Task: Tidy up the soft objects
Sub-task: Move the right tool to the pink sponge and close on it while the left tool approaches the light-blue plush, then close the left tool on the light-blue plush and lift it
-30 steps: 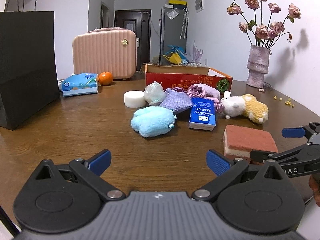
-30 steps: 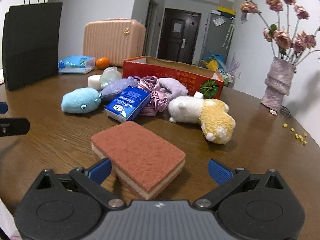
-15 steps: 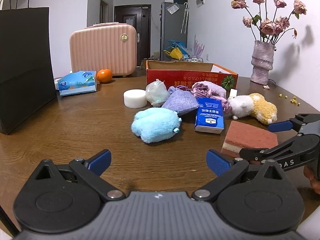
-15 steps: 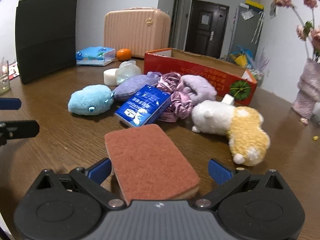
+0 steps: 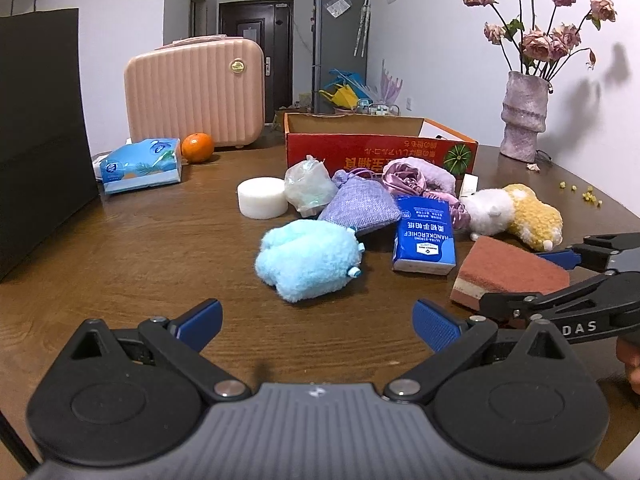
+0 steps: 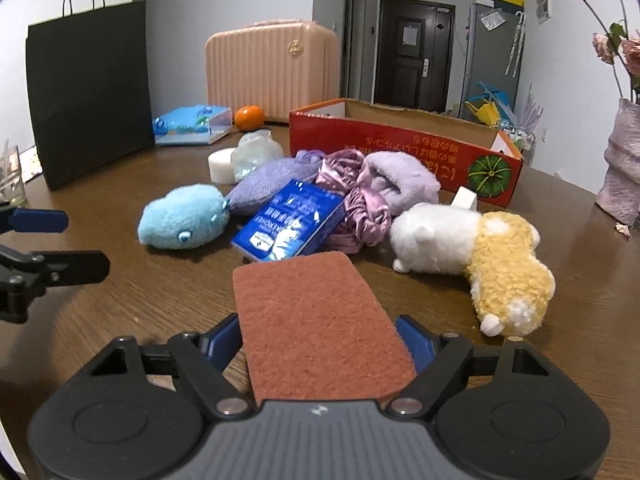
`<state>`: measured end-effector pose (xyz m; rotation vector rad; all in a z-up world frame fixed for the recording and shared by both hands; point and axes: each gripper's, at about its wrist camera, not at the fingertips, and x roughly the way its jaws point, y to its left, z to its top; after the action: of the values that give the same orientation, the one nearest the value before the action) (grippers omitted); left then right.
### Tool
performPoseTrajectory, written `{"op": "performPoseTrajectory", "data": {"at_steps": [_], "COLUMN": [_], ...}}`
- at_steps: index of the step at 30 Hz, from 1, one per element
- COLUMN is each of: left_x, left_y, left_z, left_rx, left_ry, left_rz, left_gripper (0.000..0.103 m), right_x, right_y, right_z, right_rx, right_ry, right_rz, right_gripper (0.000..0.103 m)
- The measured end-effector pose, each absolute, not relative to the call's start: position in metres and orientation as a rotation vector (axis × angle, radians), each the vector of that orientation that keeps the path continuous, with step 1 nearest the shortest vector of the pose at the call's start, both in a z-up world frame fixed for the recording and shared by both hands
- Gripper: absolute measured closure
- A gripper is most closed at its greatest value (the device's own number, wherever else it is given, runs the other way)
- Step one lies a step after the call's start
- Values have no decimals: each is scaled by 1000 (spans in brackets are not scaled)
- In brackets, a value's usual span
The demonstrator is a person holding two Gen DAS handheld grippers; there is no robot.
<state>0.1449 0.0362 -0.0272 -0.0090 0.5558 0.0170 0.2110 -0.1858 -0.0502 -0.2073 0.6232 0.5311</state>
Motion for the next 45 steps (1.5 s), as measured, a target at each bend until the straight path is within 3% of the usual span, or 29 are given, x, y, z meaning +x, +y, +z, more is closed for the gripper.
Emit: {"op": "performPoseTrajectory", "data": {"at_steps": [22, 45], "left_x": [200, 270], "left_y": [35, 41], "left_z": [-11, -38], "left_rx": [42, 0], "left_ry": [589, 705], "left_rz": [6, 48], "left_gripper": [0, 0], "right_x": [230, 284], "right_y": [-205, -207], "right_z": [-10, -15], "right_rx": [-151, -99], "right_ry": [486, 444], "right_rz": [449, 390], "right_gripper": [22, 22]}}
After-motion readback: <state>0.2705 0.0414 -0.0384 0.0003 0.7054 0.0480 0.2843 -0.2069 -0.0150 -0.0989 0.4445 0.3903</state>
